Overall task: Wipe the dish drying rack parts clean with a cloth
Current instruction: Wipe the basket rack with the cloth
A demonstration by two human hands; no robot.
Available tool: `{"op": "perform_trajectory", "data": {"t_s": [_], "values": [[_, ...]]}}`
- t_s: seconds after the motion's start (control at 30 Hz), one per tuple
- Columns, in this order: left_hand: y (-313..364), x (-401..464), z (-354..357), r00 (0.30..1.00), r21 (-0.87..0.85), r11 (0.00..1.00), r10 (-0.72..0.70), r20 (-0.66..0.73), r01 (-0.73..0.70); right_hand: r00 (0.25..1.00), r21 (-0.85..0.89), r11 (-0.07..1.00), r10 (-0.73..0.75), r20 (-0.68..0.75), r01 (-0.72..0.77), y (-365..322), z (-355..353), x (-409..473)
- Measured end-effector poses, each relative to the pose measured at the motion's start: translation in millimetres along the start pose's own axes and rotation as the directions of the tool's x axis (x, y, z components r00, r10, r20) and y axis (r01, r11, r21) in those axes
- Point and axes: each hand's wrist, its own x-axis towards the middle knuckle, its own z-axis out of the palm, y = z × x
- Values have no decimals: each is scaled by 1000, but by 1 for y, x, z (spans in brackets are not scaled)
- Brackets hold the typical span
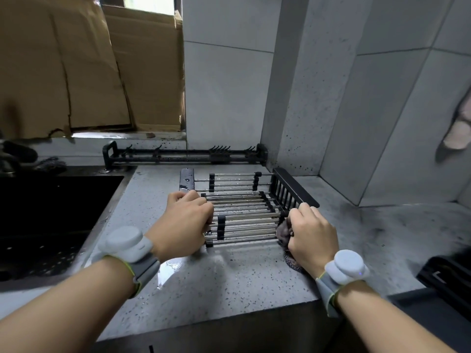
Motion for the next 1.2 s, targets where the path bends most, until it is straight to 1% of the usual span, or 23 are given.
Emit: {"op": "perform_trajectory", "data": {"t_s": [0.07,0.17,0.3,0.37,0.4,0.43,0.47,0.5,0.53,0.57,0.6,0.67,0.77,0.83,0.93,1.0,1.03,1.13,1.2], "values": [[3,0,-1,1000,7,1000,-20,8,20,1000,88,996,21,9,-22,1,-3,-4],[9,0,-3,996,34,996,-82,32,81,997,279,957,68,32,-74,-6,-16,-12],[34,-1,-9,978,129,972,-206,46,198,988,540,833,152,-12,-122,-28,-36,-4],[50,-6,-12,969,145,961,-243,41,235,979,588,793,202,-6,-160,-38,-35,2],[55,-9,-13,966,148,958,-255,36,247,967,595,773,255,25,-220,-41,-28,4],[58,-12,-15,964,151,955,-264,28,257,937,605,729,340,86,-320,-41,-20,4],[60,-14,-16,962,150,952,-272,19,266,883,620,650,439,166,-439,-41,-11,4],[60,-17,-18,961,147,951,-276,12,271,812,630,549,529,246,-549,-41,-4,3],[59,-19,-19,961,144,952,-275,5,272,750,634,465,591,298,-618,-40,1,2],[58,-21,-20,963,140,953,-271,4,268,712,637,412,621,327,-652,-41,4,3],[58,-22,-20,964,135,956,-265,5,262,694,636,387,633,343,-667,-43,6,4],[59,-24,-20,969,122,962,-246,2,244,690,635,379,631,354,-673,-53,5,6],[58,-23,-18,975,130,967,-222,-12,222,736,606,456,575,358,-651,-73,0,1],[56,-23,-17,977,133,968,-213,-1,211,794,600,528,477,376,-601,-90,-5,-8],[53,-22,-18,982,140,972,-188,-18,188,889,629,629,314,333,-457,-111,-10,-23],[53,-21,-18,979,137,971,-202,12,198,907,631,654,256,333,-417,-112,-9,-26],[52,-21,-18,977,130,970,-209,32,203,905,650,633,237,354,-420,-110,-9,-27],[51,-20,-21,979,119,975,-196,49,189,883,729,507,173,437,-460,-99,-18,-25],[49,-21,-25,981,85,982,-178,75,171,872,759,429,210,443,-489,-86,-23,-20]]}}
